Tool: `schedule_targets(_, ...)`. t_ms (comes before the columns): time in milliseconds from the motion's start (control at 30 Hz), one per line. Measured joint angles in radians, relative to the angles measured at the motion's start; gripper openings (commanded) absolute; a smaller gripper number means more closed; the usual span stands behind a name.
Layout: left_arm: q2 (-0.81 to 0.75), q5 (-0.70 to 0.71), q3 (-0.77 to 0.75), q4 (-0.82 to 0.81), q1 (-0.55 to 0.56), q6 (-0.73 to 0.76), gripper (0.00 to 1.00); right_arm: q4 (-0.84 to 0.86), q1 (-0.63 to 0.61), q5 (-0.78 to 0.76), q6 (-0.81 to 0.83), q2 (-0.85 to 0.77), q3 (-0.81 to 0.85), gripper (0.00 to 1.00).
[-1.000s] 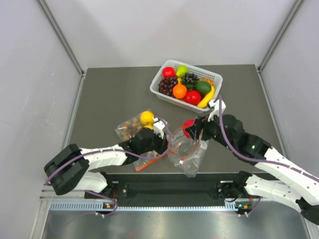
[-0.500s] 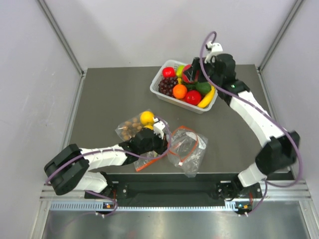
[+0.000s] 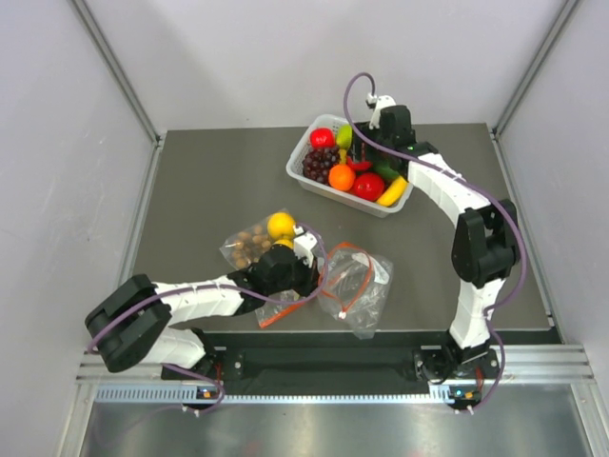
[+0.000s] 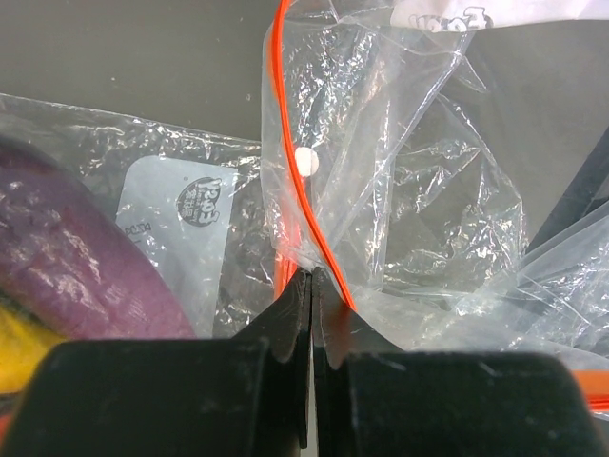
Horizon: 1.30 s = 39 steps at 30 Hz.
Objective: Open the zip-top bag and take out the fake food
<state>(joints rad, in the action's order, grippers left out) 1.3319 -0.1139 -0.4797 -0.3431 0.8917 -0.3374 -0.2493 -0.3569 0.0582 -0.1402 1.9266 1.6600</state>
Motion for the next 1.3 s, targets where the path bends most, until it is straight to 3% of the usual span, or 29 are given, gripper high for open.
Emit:
schedule_targets(167, 0.032, -0.008, -0.019, -0.001, 0.0, 0.0, 0.0, 0.0, 0.0, -0.042, 0.027, -0.024, -0.047, 0.29)
schedule_targets(233, 0.045, -0.013, -0.025, -0.001, 0.0, -0.001, 0.0, 0.002, -0.002, -0.055, 0.037, -0.024, -0.05, 0.35)
schedule_targets(400, 0.052, -0.019, -0.026, 0.0, -0.001, -0.001, 0.0, 0.002, -0.003, -0.079, 0.06, -0.024, -0.052, 0.64)
schedule_targets(667, 0.051, -0.019, -0.026, 0.0, -0.001, -0.001, 0.0, 0.019, -0.003, -0.064, 0.079, -0.056, -0.077, 0.92)
schedule_targets(800, 0.043, -0.019, -0.026, 0.001, -0.001, -0.004, 0.0, 0.025, -0.003, -0.041, 0.088, -0.088, -0.077, 1.0)
schedule_targets(1067, 0.023, -0.008, -0.03, 0.01, -0.001, -0.009, 0.0, 0.041, -0.003, -0.01, 0.095, -0.213, -0.098, 1.0)
schedule_targets(1167, 0.021, 0.01, -0.05, 0.033, -0.001, -0.011, 0.15, 0.05, -0.002, -0.013, 0.092, -0.314, -0.177, 1.0)
schedule_targets(1200, 0.019, 0.023, -0.059, 0.04, -0.001, -0.013, 0.44, 0.062, -0.002, -0.018, 0.087, -0.359, -0.219, 1.0)
schedule_targets(1300, 0.013, 0.051, -0.079, 0.06, -0.001, -0.018, 0.8, 0.072, -0.002, -0.033, 0.073, -0.485, -0.333, 1.0)
